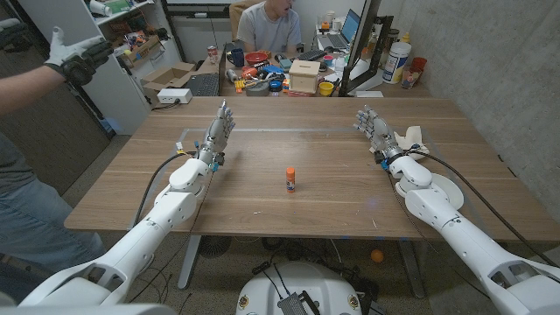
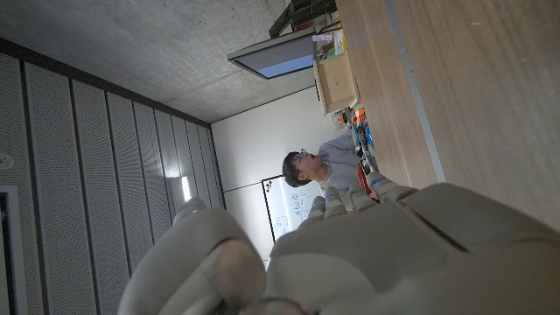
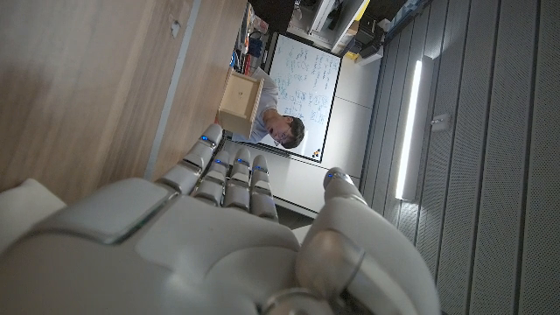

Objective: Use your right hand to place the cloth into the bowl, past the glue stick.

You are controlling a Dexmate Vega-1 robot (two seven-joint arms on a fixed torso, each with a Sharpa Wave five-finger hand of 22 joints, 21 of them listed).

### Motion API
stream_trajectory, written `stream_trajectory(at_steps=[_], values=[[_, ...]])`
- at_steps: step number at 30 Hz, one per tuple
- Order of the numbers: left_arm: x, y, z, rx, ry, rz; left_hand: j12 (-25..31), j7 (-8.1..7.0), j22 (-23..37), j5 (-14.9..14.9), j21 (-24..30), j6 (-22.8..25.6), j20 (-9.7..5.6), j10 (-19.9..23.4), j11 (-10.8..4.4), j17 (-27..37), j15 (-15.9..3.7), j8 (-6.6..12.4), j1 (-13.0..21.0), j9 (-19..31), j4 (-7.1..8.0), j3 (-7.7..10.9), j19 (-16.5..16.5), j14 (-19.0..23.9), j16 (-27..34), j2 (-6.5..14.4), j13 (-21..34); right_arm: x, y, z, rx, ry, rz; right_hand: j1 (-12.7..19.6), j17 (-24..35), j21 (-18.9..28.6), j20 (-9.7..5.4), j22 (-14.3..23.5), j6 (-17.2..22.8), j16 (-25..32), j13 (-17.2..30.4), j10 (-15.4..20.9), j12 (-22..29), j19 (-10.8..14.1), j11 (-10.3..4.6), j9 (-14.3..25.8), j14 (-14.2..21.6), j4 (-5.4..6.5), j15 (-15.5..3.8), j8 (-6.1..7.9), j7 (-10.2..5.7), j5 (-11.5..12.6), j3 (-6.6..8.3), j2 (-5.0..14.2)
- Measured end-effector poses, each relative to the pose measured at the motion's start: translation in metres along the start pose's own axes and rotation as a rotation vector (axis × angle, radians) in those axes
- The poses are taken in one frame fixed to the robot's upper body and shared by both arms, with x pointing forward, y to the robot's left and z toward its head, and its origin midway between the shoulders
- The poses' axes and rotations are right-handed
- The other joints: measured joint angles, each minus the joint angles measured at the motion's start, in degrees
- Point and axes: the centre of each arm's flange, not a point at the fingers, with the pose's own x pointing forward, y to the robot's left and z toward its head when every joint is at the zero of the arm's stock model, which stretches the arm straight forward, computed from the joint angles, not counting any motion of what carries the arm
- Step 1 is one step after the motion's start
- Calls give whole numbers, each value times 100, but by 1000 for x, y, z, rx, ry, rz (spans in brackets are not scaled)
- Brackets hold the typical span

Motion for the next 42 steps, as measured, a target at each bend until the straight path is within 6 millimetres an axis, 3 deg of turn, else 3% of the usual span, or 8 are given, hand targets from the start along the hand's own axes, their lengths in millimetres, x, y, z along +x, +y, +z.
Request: stream_trajectory(at_steps=[12,24,42], values=[[1,2,-2,2,9,14,0,0,-1,22,0,1,0,23,-22,-1,-21,8,23,0,-1,0,0,22,0,23,0,3,5,0,-1,-6,9,0,-1,0,21,-1,0,0,-1,9,0,20,-8,-1,20,0,-21,0,0,0,0,0],[2,4,-1,-3,12,25,0,-1,-1,35,22,1,1,23,-22,-1,-20,22,45,-1,22,-23,1,21,0,45,-1,2,12,12,-52,-32,35,74,-1,0,-10,-1,31,-1,-1,80,0,51,1,-1,40,-40,0,0,-32,0,40,16],[2,1,0,15,33,2,0,-1,-2,44,22,2,9,23,-22,-2,-48,22,67,-2,21,-22,-51,-7,-1,68,-2,-9,17,44,-247,-68,64,290,-16,-79,-7,26,83,-1,-2,142,0,51,-61,-2,112,-218,-30,0,-128,23,99,-18]])
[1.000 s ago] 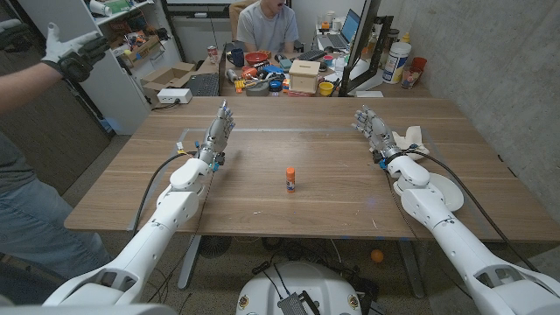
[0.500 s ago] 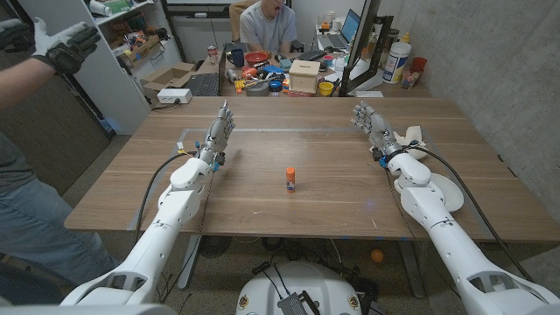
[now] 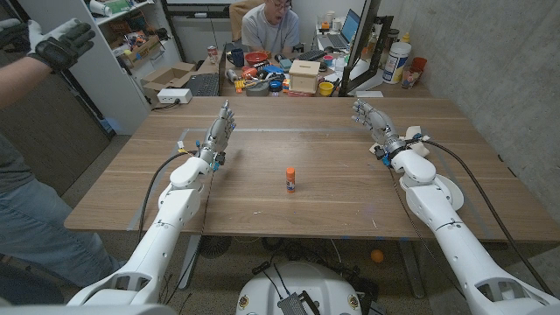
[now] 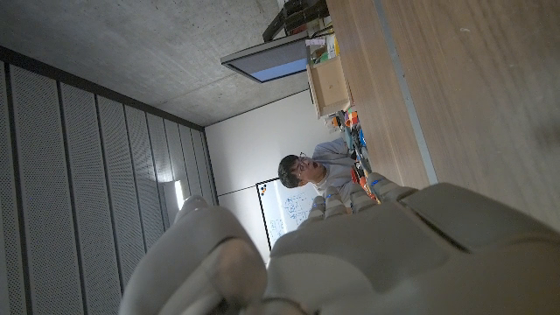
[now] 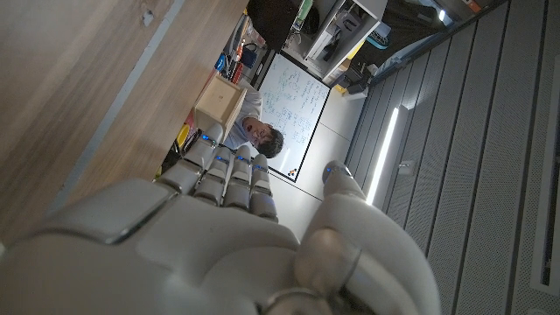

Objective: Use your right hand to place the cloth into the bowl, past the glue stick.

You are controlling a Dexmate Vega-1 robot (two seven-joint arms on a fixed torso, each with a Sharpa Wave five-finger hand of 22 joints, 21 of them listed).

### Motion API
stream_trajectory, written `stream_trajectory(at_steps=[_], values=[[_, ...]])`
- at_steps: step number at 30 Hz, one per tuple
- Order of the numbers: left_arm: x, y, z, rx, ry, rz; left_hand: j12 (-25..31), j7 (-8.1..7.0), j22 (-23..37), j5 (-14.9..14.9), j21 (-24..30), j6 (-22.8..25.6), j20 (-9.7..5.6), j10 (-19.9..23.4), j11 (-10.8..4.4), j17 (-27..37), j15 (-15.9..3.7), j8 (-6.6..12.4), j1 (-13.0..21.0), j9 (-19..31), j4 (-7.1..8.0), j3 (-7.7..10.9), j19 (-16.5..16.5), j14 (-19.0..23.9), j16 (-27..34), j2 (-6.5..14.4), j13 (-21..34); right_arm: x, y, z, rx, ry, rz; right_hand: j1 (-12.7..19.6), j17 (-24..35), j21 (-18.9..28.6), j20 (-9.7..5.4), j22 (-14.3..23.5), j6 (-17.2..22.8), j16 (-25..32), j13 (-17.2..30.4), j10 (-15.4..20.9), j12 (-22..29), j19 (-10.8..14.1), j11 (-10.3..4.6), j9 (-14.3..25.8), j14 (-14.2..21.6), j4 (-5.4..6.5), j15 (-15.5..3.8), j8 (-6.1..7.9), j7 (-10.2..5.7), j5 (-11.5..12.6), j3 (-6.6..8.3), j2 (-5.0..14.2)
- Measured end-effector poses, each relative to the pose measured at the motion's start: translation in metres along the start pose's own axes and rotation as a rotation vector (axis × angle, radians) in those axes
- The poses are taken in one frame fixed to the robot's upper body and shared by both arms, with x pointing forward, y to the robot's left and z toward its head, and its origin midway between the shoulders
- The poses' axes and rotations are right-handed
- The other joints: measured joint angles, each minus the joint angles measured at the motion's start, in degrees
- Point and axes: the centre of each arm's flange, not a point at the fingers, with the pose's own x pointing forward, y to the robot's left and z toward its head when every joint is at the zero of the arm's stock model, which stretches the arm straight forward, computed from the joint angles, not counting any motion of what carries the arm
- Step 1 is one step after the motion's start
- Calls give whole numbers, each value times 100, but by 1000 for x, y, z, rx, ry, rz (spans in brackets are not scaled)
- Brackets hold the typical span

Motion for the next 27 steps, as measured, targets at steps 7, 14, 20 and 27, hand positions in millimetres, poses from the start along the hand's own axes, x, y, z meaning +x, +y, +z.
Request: stream_trajectory(at_steps=[7,14,20,27], values=[[-2,1,1,2,-1,2,0,0,0,0,0,0,0,-21,22,0,0,0,23,0,-25,-24,0,0,0,23,0,-4,-2,11,-123,5,-12,94,0,-59,216,0,58,0,0,71,39,48,-72,0,52,-87,-52,0,-121,0,-3,-35],[-3,2,2,8,-3,-1,0,0,0,0,0,0,0,-42,1,0,0,0,23,0,-24,-24,0,0,0,23,-1,-6,-2,25,-226,-4,-5,263,1,-79,379,-5,99,0,-1,122,45,133,-82,0,51,-196,-52,0,-161,0,26,-53],[-5,3,5,10,-10,0,0,0,-1,20,0,1,-20,-42,1,-1,0,0,23,-1,-24,-24,-20,0,0,23,-1,-8,-5,29,-369,26,-13,343,1,-103,501,-16,123,0,-1,122,45,172,-82,0,51,-260,-52,44,-137,0,56,-56],[-6,3,7,11,-14,-3,0,0,-1,20,0,1,-20,-42,1,-1,0,0,53,-1,-18,-30,-20,0,0,53,-1,-11,-6,42,-488,31,3,487,1,-255,665,-16,265,-28,-1,-26,-22,48,-101,-1,-55,-330,54,45,-282,0,50,-141]])
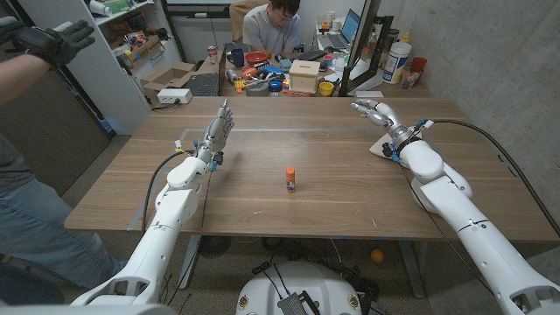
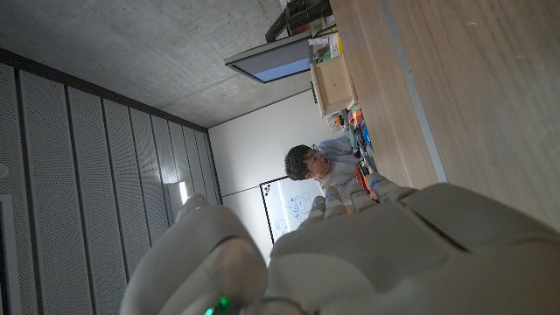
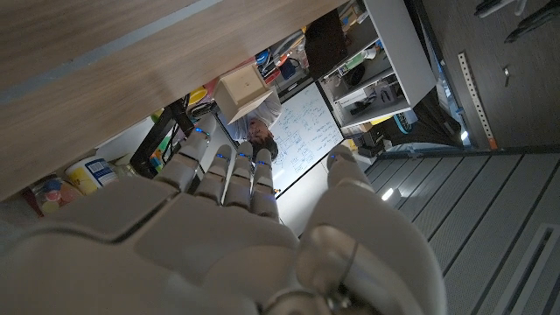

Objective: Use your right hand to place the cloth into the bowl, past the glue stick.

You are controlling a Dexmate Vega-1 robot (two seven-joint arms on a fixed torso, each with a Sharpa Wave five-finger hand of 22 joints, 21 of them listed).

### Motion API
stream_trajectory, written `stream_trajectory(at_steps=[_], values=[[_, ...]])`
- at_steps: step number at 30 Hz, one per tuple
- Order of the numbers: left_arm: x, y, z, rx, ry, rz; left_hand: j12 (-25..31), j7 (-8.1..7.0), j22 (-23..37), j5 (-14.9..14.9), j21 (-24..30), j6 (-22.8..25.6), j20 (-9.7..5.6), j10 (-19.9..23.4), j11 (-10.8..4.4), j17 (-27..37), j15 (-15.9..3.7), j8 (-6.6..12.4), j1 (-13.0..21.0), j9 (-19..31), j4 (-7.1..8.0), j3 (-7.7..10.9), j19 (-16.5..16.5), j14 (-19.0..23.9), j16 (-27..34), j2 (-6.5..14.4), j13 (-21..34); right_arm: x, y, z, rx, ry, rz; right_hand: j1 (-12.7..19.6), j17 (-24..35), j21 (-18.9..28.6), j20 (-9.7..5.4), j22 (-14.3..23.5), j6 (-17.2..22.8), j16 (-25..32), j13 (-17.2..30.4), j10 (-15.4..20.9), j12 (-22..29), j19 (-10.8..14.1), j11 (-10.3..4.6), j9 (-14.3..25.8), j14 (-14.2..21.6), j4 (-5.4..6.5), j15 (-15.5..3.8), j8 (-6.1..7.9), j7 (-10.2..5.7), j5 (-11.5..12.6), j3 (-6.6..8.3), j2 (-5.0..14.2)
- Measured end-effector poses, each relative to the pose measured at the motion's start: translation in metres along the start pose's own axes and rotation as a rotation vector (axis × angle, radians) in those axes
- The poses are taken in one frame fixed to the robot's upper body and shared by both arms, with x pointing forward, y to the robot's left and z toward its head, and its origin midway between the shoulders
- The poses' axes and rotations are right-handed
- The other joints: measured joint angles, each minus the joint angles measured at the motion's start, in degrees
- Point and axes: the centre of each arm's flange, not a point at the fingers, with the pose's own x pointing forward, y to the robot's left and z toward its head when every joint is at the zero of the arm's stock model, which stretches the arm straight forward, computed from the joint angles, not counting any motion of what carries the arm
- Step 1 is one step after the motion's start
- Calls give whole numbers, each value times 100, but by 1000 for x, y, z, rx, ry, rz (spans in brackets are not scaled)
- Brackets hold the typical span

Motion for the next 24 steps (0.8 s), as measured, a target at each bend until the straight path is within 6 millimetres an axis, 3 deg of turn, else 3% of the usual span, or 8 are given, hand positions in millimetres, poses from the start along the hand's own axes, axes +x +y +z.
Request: stream_trajectory(at_steps=[7,9,12,15,24], values=[[-2,-1,1,0,-3,-3,0,0,0,0,0,0,0,0,0,0,20,0,0,0,10,-10,0,-20,0,0,0,-3,-6,2,-166,42,9,66,0,-194,215,16,90,-17,8,-122,-33,-215,-27,26,-102,0,166,0,-181,0,0,9],[-2,-1,1,0,-4,-3,0,0,0,0,0,0,0,0,0,0,21,0,0,0,10,-10,0,-20,0,0,0,-5,-7,3,-214,56,14,66,0,-287,346,16,55,-17,30,-174,-33,-342,-73,28,-141,10,225,0,-271,0,-10,9],[-2,-1,1,-1,-4,-4,0,-19,0,0,0,22,0,0,0,0,21,0,23,0,10,-10,0,-20,0,23,0,-6,-9,5,-269,67,24,66,15,-429,661,16,-46,-17,29,-237,-33,-477,-135,28,-217,33,300,-30,-372,0,-33,9],[-3,-1,1,-2,-5,-6,0,-19,0,0,0,22,0,0,0,0,21,0,22,0,10,-10,0,-20,0,23,0,-7,-9,7,-322,81,39,98,15,-547,788,16,-126,-39,29,-344,-67,-604,-225,28,-334,55,345,-40,-451,0,-85,-22],[-3,-3,2,-5,-6,-13,0,-19,0,0,0,22,1,22,21,0,41,0,45,-1,10,-10,1,0,0,45,0,-10,-8,10,-465,129,86,28,14,-750,816,15,-230,-39,29,-542,-67,-845,-237,28,-555,67,444,-62,-555,0,-163,-150]])
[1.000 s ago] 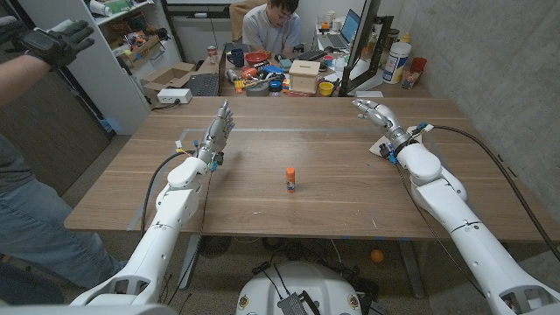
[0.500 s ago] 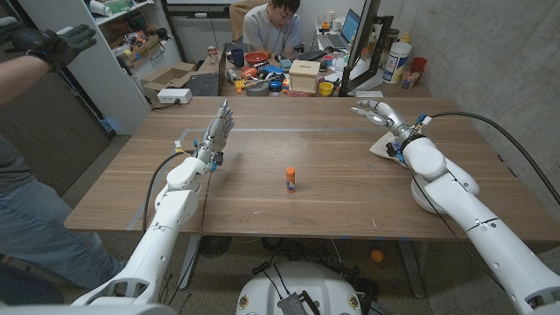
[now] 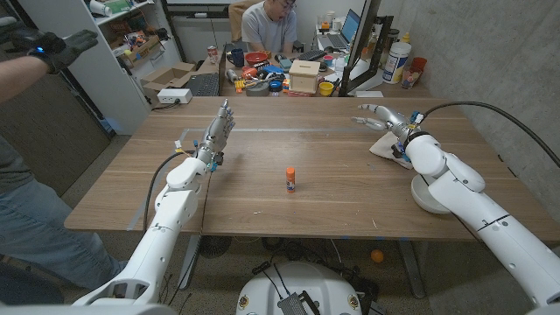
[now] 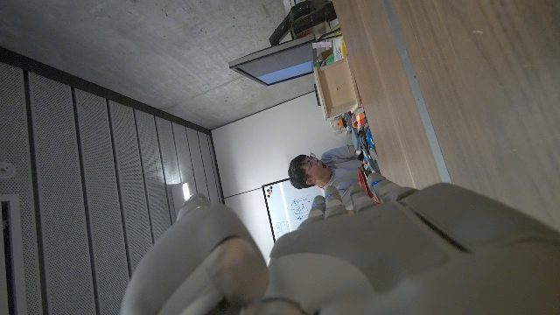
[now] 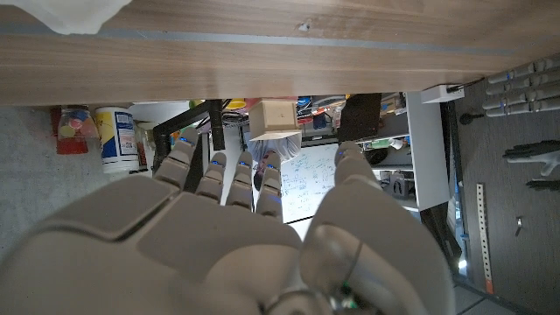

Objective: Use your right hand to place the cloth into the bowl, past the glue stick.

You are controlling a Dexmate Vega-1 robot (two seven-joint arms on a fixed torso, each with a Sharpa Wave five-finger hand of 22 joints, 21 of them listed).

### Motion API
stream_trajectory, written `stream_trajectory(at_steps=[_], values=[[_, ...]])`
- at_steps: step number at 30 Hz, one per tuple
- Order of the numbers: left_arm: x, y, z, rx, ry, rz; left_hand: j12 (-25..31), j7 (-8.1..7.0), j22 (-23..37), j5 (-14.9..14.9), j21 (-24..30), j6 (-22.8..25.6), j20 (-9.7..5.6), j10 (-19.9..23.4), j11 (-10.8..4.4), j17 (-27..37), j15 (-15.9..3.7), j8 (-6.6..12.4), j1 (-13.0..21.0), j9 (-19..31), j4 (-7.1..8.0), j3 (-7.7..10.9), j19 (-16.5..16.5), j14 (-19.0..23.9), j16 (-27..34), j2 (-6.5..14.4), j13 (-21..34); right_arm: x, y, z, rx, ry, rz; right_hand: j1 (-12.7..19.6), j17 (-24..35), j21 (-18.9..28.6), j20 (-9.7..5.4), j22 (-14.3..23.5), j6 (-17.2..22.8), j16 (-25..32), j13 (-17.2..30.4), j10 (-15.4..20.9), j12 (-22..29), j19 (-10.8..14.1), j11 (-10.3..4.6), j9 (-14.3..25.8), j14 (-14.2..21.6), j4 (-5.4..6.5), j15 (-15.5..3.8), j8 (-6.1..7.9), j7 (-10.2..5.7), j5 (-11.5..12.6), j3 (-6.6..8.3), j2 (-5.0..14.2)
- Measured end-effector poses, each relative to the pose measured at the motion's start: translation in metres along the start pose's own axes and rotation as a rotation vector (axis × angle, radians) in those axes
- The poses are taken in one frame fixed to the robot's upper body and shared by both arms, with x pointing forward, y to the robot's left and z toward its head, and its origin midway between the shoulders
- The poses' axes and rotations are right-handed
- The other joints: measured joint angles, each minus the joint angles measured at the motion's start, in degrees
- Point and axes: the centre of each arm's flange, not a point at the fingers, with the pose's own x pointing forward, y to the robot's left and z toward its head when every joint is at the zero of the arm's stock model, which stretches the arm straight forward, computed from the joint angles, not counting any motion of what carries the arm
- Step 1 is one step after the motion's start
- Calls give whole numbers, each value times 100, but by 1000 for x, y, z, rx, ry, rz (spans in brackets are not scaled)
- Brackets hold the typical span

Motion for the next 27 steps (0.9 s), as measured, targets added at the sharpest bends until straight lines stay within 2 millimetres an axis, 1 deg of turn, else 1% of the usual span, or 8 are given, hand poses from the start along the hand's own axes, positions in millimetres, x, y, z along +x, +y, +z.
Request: stream_trajectory(at_steps=[6,10,12,16,17,20,24,27], values=[[-1,-2,0,0,3,-4,0,22,0,0,0,23,0,30,30,0,0,0,0,0,0,0,0,0,0,0,0,-2,-2,1,-94,27,30,-51,27,-286,-27,0,-108,0,27,-71,0,-492,11,27,-59,46,1,0,-31,16,-76,-131],[-2,-2,1,2,2,-6,0,22,0,0,0,22,0,30,30,8,0,0,0,0,0,0,0,0,0,0,0,-2,-2,-1,-141,49,47,-103,27,-430,-17,0,-207,0,27,-211,0,-845,88,25,-216,39,114,0,4,72,-116,-182],[-2,-2,1,3,3,-8,0,22,0,0,0,22,0,30,30,29,0,0,0,0,-20,-19,0,0,0,0,0,-3,-2,-1,-160,55,56,-118,27,-431,-19,0,-291,0,27,-321,0,-938,154,15,-305,22,182,0,1,88,-133,-216],[-2,-2,1,3,6,-9,0,22,0,0,0,22,0,30,30,29,0,0,0,0,-24,-24,0,0,0,0,0,-2,-4,3,-175,43,58,-89,27,-430,-9,28,-516,0,27,-624,-37,-947,254,11,-492,22,291,-55,46,165,-180,-304],[-2,-3,2,5,5,-13,0,22,0,0,0,22,0,30,30,30,0,0,0,0,-24,-24,0,0,0,0,0,-3,-3,-5,-211,94,86,-90,27,-413,-10,28,-604,0,30,-713,-67,-944,276,16,-524,15,323,-56,62,200,-187,-305],[-2,-4,2,7,7,-16,0,-8,0,0,0,54,37,30,29,29,0,0,30,0,-6,-42,-36,0,0,30,0,-2,-4,-7,-234,113,100,-87,13,-265,-18,54,-947,28,53,-950,-68,-538,392,24,-553,22,411,-78,106,319,-227,-382],[-2,-5,1,8,12,-20,0,-8,0,0,0,54,63,30,29,29,0,0,30,0,1,-48,-63,0,0,30,0,-2,-5,-10,-258,141,112,-30,11,-23,-17,81,-1347,68,53,-1143,-1,337,489,11,-430,29,545,-63,117,491,-298,-498],[-2,-6,0,8,14,-23,0,-39,0,0,0,85,74,8,7,29,-1,0,33,0,1,-48,-74,0,0,33,0,-1,-6,-13,-281,172,122,-4,11,86,-13,81,-1544,94,53,-1169,22,780,515,11,-285,39,521,-61,98,551,-321,-524]])
